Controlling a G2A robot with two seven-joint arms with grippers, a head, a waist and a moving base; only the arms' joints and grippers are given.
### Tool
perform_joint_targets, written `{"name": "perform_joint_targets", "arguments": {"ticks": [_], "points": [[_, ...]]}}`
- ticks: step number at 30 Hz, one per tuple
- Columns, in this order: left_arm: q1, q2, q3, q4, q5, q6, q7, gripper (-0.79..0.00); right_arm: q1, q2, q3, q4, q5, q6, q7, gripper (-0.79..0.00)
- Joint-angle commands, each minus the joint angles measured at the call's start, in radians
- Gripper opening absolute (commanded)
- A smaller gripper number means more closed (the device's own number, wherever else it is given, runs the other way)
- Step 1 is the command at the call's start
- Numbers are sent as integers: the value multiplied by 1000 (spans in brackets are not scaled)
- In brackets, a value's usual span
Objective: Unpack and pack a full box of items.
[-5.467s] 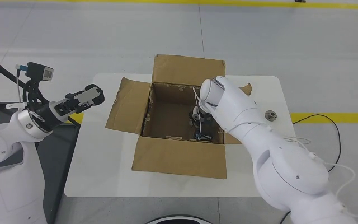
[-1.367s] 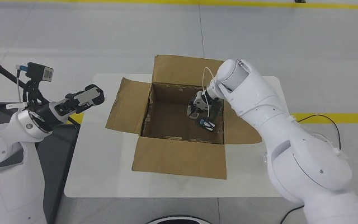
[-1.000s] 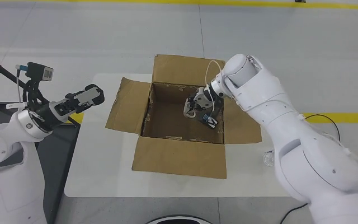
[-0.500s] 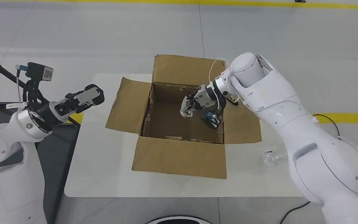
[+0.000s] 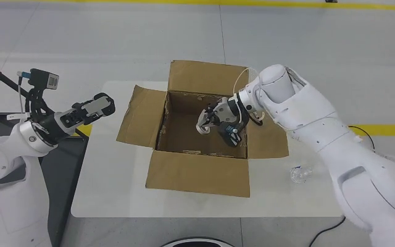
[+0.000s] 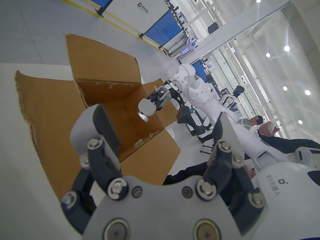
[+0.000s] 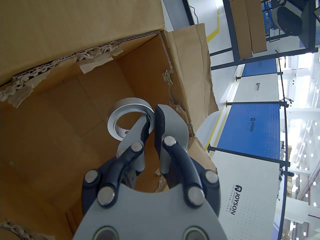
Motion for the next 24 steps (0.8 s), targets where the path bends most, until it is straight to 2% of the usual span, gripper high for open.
{"name": "perform_joint_targets", "arguments": {"ticks": [1, 7, 13, 18, 24], "points": [[0, 0, 0, 0, 0, 0, 0, 0, 0, 0, 0, 0, 0, 0, 0, -785], [0, 0, 0, 0, 0, 0, 0, 0, -19, 5, 15, -21, 28, -2, 37, -785], [0, 0, 0, 0, 0, 0, 0, 0, -33, 38, 57, -59, 80, -55, 55, -785], [0, 0, 0, 0, 0, 0, 0, 0, -54, 86, 87, -111, 150, -97, 98, -785], [0, 0, 0, 0, 0, 0, 0, 0, -78, 165, 132, -205, 200, -174, 174, -785]]}}
